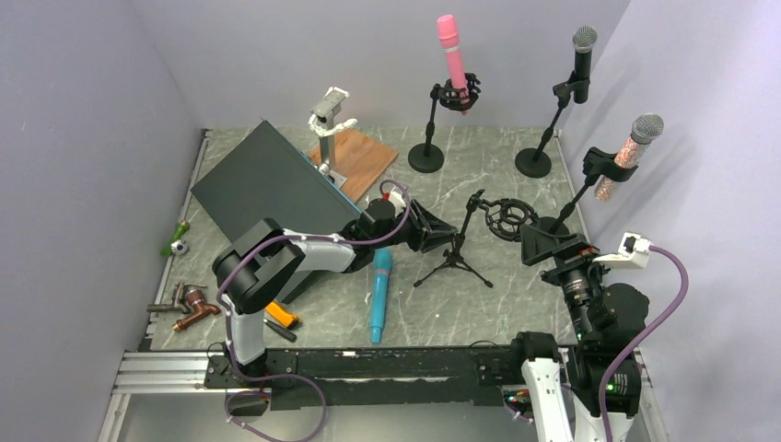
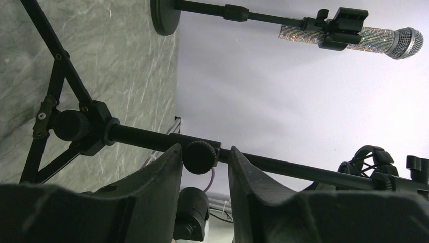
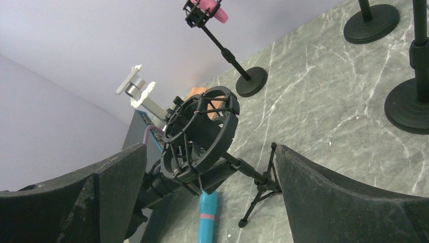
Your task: Remove the microphone from the stand
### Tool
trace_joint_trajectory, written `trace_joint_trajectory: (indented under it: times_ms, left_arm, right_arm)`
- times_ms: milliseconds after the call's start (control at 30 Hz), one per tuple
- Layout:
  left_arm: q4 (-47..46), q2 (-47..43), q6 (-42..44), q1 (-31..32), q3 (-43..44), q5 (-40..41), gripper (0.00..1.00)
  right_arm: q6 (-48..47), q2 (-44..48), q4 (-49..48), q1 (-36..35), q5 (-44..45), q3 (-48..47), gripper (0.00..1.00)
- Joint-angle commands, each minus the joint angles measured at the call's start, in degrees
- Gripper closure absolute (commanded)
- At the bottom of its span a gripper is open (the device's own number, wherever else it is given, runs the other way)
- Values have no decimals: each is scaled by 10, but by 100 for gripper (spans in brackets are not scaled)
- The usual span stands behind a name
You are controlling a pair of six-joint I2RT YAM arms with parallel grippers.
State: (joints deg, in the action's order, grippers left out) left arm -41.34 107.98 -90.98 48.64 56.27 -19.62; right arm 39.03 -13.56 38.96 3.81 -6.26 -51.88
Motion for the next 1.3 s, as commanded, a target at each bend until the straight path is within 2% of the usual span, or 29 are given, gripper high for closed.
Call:
trace_joint_trajectory:
  times_ms: [0,233,300,467,533,667,867,967,1133,1267]
  left_arm:
    - [-47,8,-10,7,13,2,56]
    - [-55,23,-23,7,22,-2,72]
    - [-31,13,-19,7,20,-4,100]
    - [72,-17,-31,7,23,-28,100]
    - [178,-24,-46,4,49,-66,100]
    - [490,-32,-3,-7,138,-105,100]
    - [712,-15,40,-24,239,-91,100]
    - [757,7,40,-24,271,-82,100]
    - [736,23,27,-20,276,-88,100]
    - [771,32,40,-20,295,-89,100]
  right_arm:
    - [-2,-2,-19,-1,1,2,0]
    - [-4,-1,-14,-1,5,-3,0]
    - [-6,-1,-10,-1,9,-7,0]
    - [-4,2,-16,-1,6,-3,0]
    - [-5,0,-17,-1,5,-2,0]
    - [-8,0,-17,-1,4,-3,0]
    - [-6,1,-24,-1,3,0,0]
    - [-5,-1,-28,-1,0,3,0]
    - [-11,-1,-28,-1,1,11,0]
    - [-44,-2,-44,-1,-33,16,0]
